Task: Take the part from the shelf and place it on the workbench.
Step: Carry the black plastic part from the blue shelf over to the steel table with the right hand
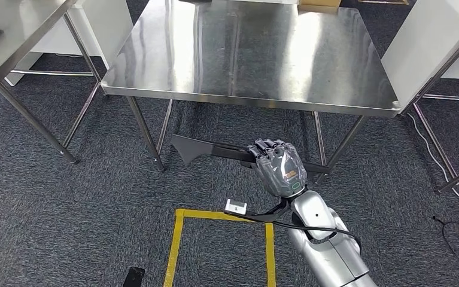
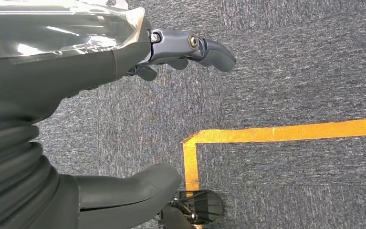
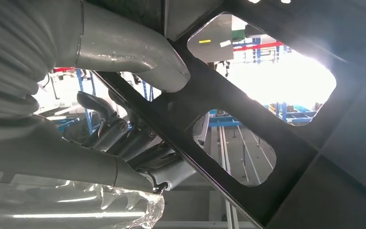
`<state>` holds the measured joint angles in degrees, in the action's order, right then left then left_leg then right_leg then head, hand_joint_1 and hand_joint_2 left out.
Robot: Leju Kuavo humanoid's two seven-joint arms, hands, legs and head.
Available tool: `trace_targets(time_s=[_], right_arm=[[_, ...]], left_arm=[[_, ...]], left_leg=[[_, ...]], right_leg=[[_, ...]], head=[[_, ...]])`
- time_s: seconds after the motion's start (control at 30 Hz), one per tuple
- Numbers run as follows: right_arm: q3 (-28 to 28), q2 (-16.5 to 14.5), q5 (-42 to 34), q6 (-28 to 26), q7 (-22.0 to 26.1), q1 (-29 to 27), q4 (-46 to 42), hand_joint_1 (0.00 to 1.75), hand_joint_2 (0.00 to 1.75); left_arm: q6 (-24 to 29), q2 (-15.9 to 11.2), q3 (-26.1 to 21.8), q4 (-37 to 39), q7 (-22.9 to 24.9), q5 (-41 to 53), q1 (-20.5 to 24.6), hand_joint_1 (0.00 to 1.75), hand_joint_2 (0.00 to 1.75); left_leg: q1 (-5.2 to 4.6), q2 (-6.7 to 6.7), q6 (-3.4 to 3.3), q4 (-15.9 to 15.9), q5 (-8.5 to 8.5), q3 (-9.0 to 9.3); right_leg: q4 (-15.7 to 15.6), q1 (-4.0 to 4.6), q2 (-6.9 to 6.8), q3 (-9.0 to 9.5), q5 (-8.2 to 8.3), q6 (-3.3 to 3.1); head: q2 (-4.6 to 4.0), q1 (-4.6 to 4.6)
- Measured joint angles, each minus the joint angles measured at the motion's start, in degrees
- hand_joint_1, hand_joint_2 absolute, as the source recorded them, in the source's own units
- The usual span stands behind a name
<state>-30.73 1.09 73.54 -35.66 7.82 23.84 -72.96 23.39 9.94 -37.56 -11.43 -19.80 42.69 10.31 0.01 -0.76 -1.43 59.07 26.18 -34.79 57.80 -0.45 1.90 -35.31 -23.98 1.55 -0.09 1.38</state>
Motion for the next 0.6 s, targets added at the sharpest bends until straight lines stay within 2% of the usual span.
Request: trace_targets(time_s=[0.3, 0.53, 0.57, 0.6], right_arm=[[1.4, 0.5, -1.4, -0.9, -0.1, 0.4, 1.9, 1.75, 1.75], [1.7, 0.5, -2.1, -1.9, 0.5, 0.8, 4.1, 1.75, 1.75], [1.7, 0.4, -2.1, -2.0, 0.5, 0.8, 4.3, 1.75, 1.75], [1.7, 0.3, -2.1, -2.0, 0.5, 0.8, 4.6, 1.75, 1.75]], left_arm=[[-0.1, -0.1, -0.6, 0.0, -0.1, -0.3, -0.4, 0.00, 1.75], [-3.6, -0.4, -1.6, 0.0, -1.9, -1.9, -0.6, 0.00, 1.75], [-4.6, -0.5, -1.7, 0.0, -2.7, -2.1, -0.7, 0.00, 1.75], [-5.5, -0.5, -1.9, 0.0, -3.4, -2.3, -0.7, 0.00, 1.75]], left_leg=[[0.20, 0.01, 0.00, 0.0, 0.01, 0.01], [0.51, 0.03, 0.03, 0.0, 0.00, 0.01], [0.48, 0.06, -0.15, 0.0, 0.08, -0.05], [0.47, 0.11, -0.50, -0.2, 0.07, -0.12]], right_leg=[[0.0, 0.02, -0.02, -0.12, 0.00, 0.02], [0.0, 0.10, -0.02, -0.15, 0.01, 0.01], [-0.1, -0.13, -0.02, 0.00, 0.15, 0.18], [0.1, -0.14, -0.03, 0.15, 0.53, 0.61]], head=[[0.00, 0.02], [0.00, 0.03], [0.00, 0.05], [0.00, 0.04]])
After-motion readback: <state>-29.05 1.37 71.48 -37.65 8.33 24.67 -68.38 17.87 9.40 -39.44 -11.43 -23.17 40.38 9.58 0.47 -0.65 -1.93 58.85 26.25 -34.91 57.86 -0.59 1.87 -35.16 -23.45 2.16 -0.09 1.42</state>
